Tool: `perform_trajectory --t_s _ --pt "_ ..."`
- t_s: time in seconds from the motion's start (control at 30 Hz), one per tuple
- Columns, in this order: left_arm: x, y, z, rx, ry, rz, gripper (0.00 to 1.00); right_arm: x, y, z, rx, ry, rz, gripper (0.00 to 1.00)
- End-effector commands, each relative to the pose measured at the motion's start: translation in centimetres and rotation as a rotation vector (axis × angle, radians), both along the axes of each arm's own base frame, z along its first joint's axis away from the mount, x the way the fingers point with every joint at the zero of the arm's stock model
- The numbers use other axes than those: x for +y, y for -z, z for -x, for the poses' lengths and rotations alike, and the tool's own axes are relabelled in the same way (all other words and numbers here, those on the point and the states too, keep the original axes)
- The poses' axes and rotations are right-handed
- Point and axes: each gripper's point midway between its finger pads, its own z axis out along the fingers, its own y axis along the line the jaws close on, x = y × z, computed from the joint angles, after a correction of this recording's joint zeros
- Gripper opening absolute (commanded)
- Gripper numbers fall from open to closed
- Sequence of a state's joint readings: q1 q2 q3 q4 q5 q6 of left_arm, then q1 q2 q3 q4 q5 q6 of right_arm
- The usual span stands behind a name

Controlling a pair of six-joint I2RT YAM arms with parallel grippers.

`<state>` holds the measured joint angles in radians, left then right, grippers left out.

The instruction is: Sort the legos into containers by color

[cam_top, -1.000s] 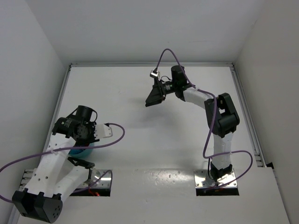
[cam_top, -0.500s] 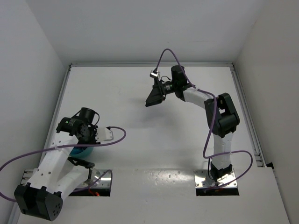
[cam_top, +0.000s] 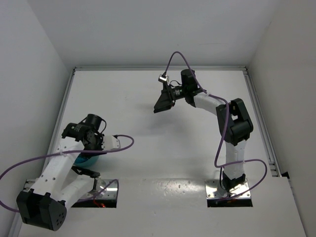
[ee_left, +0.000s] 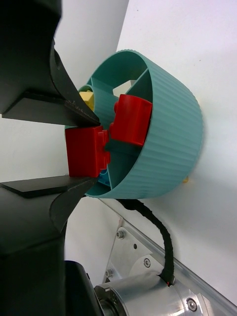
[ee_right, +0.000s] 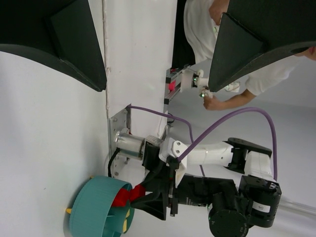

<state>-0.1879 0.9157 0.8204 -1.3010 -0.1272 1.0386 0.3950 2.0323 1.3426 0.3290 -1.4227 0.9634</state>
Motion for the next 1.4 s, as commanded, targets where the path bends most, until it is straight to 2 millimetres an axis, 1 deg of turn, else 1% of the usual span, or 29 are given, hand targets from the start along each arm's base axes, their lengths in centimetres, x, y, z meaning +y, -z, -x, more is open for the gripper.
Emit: perform_trajectory --t_s 0.0,0.23,0.4,0.5,0.57,0.6,0.67,0.7,0.77,0.93,0.97,1.3,1.37 --pt "0.1 0.2 0.3 0.018 -0.009 0.005 0.23 0.1 -0.3 0.2 -0.074 -0.03 -0.038 0.84" --pt "0.3 0.1 0.2 0.018 -0.028 0.006 0.28 0.0 -0.1 0.3 -0.066 -0.03 -0.034 0.84" --pt "1.2 -0.1 0.0 0.019 -0.049 -0.008 0.31 0.0 -0.1 0.3 -0.066 -0.03 -0.034 0.84" --pt "1.5 -0.4 -0.1 0.012 -0.052 -0.011 0.34 0.0 -0.1 0.3 -0.066 -0.03 -0.034 0.84" --pt "1.6 -0.5 -0.3 0.013 -0.054 -0.012 0.37 0.0 -0.1 0.3 -0.066 -0.03 -0.034 0.85" --pt "1.6 -0.8 -0.5 0.005 -0.053 -0.004 0.37 0.0 -0.1 0.3 -0.066 -0.03 -0.034 0.85" --pt "1.6 -0.9 -0.7 0.006 -0.053 -0.004 0.4 0.3 -0.1 0.6 -0.065 -0.039 -0.035 0.85" --pt "1.7 -1.2 -0.9 -0.006 -0.062 -0.003 0.4 0.3 -0.1 0.6 -0.065 -0.039 -0.035 0.85" --pt "1.6 -1.1 -0.9 0.004 -0.061 0.005 0.41 0.2 -0.1 0.7 -0.064 -0.048 -0.038 0.85" --pt "1.2 -2.4 -2.0 -0.038 -0.047 0.028 0.43 0.2 -0.1 0.7 -0.064 -0.048 -0.038 0.85" --pt "1.2 -2.4 -2.0 -0.038 -0.047 0.028 0.44 0.2 -0.1 0.7 -0.064 -0.048 -0.038 0.85" --pt "1.4 -2.5 -1.9 -0.046 -0.018 0.013 0.47 0.2 -0.1 0.7 -0.064 -0.048 -0.038 0.85" --pt "1.4 -2.0 -1.6 -0.036 -0.007 0.01 0.47 0.2 -0.1 0.7 -0.064 -0.048 -0.038 0.85"
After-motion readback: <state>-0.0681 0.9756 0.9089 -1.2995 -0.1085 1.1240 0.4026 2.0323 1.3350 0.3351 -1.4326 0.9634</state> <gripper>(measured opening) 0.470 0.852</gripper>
